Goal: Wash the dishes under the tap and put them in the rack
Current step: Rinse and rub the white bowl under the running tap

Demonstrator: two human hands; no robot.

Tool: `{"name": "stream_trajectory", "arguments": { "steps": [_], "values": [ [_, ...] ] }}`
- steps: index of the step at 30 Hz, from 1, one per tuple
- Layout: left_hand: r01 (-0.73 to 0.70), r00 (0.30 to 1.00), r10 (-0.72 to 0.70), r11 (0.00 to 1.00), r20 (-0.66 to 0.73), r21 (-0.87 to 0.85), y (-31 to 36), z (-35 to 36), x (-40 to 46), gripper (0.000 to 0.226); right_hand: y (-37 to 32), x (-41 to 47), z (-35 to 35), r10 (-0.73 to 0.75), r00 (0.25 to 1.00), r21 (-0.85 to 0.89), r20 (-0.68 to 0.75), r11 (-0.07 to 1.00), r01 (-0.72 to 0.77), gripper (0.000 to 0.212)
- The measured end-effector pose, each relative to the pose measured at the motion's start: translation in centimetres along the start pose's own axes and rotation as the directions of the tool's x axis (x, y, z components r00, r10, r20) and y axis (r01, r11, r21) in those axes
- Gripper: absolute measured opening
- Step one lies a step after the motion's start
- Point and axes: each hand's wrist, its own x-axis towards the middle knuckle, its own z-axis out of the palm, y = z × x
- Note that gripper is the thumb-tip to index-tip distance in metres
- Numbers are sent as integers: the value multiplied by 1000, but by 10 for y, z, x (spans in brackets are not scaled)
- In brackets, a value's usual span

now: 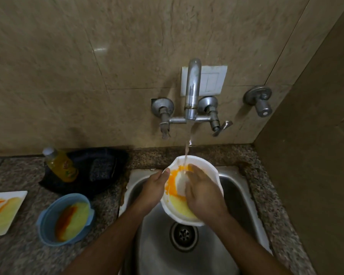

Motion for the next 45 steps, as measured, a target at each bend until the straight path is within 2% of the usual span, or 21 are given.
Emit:
{"name": "stream_trajectory", "arguments": {
  "steps": [3,5,7,10,14,17,18,20,22,24,26,28,30,32,34,37,38,39,41,43,45],
  "values": [
    [-9,999,8,1000,35,17,3,1,4,36,1,-3,27,-127,961,-144,244,976,166,90],
    [-50,998,49,998,49,39,3,-1,8,35,-2,-7,29,-214,908,-127,360,953,275,80],
    [-45,998,42,997,54,56,-1,-3,10,40,7,-6,23,-261,875,-107,409,938,330,71],
    [-31,998,27,997,52,69,1,-3,10,40,12,3,21,-182,910,-195,373,943,269,79],
    [-35,999,34,997,19,68,10,-3,12,39,-3,-2,23,-310,850,-76,425,924,374,73],
    [-24,1000,23,998,6,58,13,-2,14,38,7,14,16,-227,902,-206,367,926,317,75],
    [-33,999,33,997,0,63,15,-2,15,38,3,13,18,-227,907,-192,354,932,308,73],
    [-51,999,52,996,-16,67,20,-3,18,39,-7,5,21,-319,870,-78,375,925,372,68],
    [-49,998,51,998,-33,34,19,-6,20,39,-4,0,13,-351,838,-69,418,907,415,63],
    [-56,998,56,998,-21,29,20,-4,19,38,7,14,7,-270,889,-189,370,915,356,68],
    [-66,998,66,997,-14,28,23,1,21,40,0,17,10,-249,916,-178,314,933,314,73],
    [-72,997,72,997,-37,-9,27,4,22,40,-9,5,20,-349,878,-65,329,919,389,71],
    [-93,993,91,995,-69,-33,26,0,25,37,1,-6,19,-391,846,-48,362,899,436,65],
    [-152,985,152,988,-81,13,27,-2,23,35,23,2,16,-347,890,-152,296,903,403,63],
    [-214,972,220,974,-82,77,31,2,20,34,22,6,16,-289,925,-147,246,932,331,68],
    [-284,939,306,947,-158,149,35,4,16,29,11,-9,28,-407,846,-19,345,898,440,64],
    [-294,926,326,940,-193,176,36,1,14,28,19,-12,30,-422,840,-29,340,889,458,64],
    [-300,912,346,929,-221,215,36,-3,12,28,31,-10,31,-411,852,-78,324,886,457,64],
    [-305,898,373,910,-235,280,38,-6,10,30,39,-2,29,-312,912,-187,265,912,366,65],
    [-299,893,375,907,-249,295,44,-4,11,32,21,-2,36,-272,924,-160,268,934,321,70],
    [-287,892,359,919,-273,272,48,-5,13,33,4,-14,42,-337,904,-77,264,927,368,72]
  ]
}}
